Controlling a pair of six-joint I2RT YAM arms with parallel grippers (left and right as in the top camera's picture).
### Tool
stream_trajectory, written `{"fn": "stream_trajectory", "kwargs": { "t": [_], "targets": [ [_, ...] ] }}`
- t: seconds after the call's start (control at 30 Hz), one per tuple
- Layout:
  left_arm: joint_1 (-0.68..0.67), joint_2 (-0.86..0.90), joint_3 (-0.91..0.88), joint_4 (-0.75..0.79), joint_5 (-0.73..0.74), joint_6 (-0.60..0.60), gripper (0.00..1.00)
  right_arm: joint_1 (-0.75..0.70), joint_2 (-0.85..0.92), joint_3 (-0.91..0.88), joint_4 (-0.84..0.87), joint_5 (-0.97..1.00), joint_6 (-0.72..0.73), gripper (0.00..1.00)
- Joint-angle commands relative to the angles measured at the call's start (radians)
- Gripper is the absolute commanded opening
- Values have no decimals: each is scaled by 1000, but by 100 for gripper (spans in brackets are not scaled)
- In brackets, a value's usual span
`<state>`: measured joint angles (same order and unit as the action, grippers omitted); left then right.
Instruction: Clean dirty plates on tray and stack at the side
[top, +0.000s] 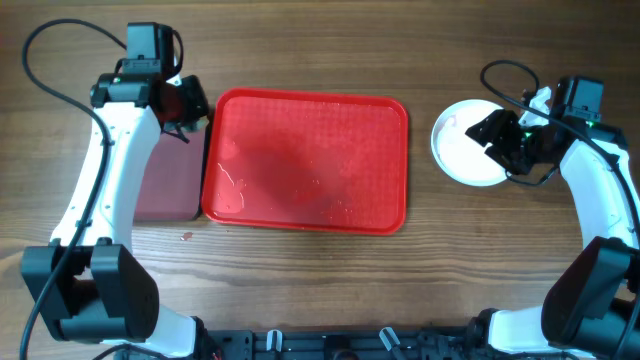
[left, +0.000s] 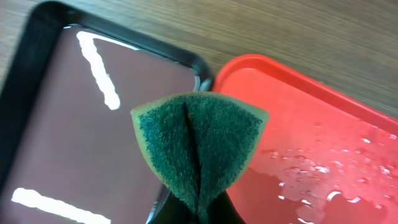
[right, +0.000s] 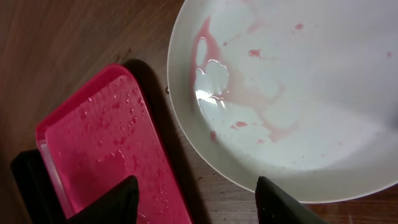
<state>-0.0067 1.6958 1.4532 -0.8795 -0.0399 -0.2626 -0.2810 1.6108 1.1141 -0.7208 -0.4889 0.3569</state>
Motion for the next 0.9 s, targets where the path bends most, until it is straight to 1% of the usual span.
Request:
{"fn": "stream_trajectory", "kwargs": {
  "t": [0.0, 0.07, 0.13, 0.17, 0.27, 0.33, 0.43, 0.47, 0.5, 0.53, 0.57, 0.6, 0.7, 0.87],
  "targets": [
    [52, 3, 3, -9, -56, 56, 4, 2, -24, 19, -1, 26, -37, 61],
    [88, 6, -15, -4, -63, 96, 4, 2, -24, 19, -2, 26, -43, 61],
    [118, 19, -48, 8, -63, 103, 4, 2, -24, 19, -2, 26, -43, 61],
    [125, 30, -61, 15, -63, 104, 4, 2, -24, 19, -2, 26, -43, 61],
    [130, 76, -103, 15, -71, 169, 4, 2, -23, 19, -1, 26, -43, 62],
    [130, 121, -129, 15, -103, 177, 4, 2, -23, 19, -1, 26, -43, 62],
    [130, 175, -145, 21, -108, 177, 4, 2, -23, 19, -2, 26, -48, 62],
    [130, 192, -147, 23, -108, 176, 6, 2, -23, 19, -2, 26, -52, 62],
    [130, 204, -147, 23, -108, 176, 19, 2, -23, 19, -2, 25, -60, 62],
    [130, 217, -147, 27, -108, 172, 36, 2, -23, 19, -1, 25, -66, 62],
    [130, 220, -147, 29, -108, 169, 96, 2, -23, 19, -1, 26, -66, 62],
    [130, 220, -147, 34, -107, 168, 100, 2, -23, 19, -1, 26, -67, 62],
    [130, 219, -135, 29, -108, 165, 100, 2, -23, 19, -1, 25, -69, 62],
    [124, 147, -48, -53, -107, 153, 100, 3, -24, 19, 6, 25, -95, 62]
  ]
}}
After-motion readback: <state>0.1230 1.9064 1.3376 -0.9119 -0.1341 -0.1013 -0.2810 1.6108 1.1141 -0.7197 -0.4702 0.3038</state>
